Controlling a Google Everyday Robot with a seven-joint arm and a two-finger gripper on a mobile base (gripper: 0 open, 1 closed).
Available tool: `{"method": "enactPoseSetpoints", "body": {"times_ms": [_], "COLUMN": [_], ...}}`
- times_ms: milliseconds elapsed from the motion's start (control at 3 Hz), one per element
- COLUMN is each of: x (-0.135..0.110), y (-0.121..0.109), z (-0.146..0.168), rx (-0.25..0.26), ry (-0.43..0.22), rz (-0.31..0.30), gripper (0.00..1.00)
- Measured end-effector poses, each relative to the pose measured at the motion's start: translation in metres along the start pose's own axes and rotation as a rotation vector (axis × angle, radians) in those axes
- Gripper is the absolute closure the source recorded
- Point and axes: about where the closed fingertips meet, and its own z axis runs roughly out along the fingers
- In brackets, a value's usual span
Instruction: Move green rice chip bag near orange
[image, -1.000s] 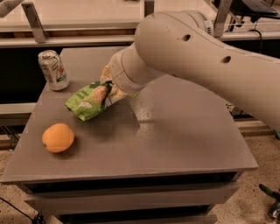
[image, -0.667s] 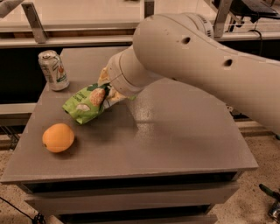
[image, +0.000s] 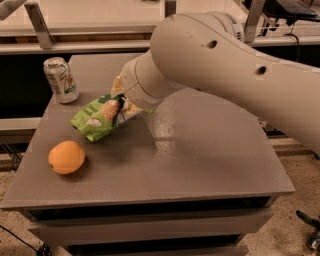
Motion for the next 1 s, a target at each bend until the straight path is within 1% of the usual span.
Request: {"method": "enactPoseSetpoints", "body": {"times_ms": [667, 1000], "x": [-0.0035, -0.0051], "y": [-0.0023, -0.0034], "z": [-0.0026, -0.0038], "rx": [0.003, 0.005], "ry": [0.002, 0.003], "rz": [-0.008, -0.011], "gripper": [0.12, 0.0]}}
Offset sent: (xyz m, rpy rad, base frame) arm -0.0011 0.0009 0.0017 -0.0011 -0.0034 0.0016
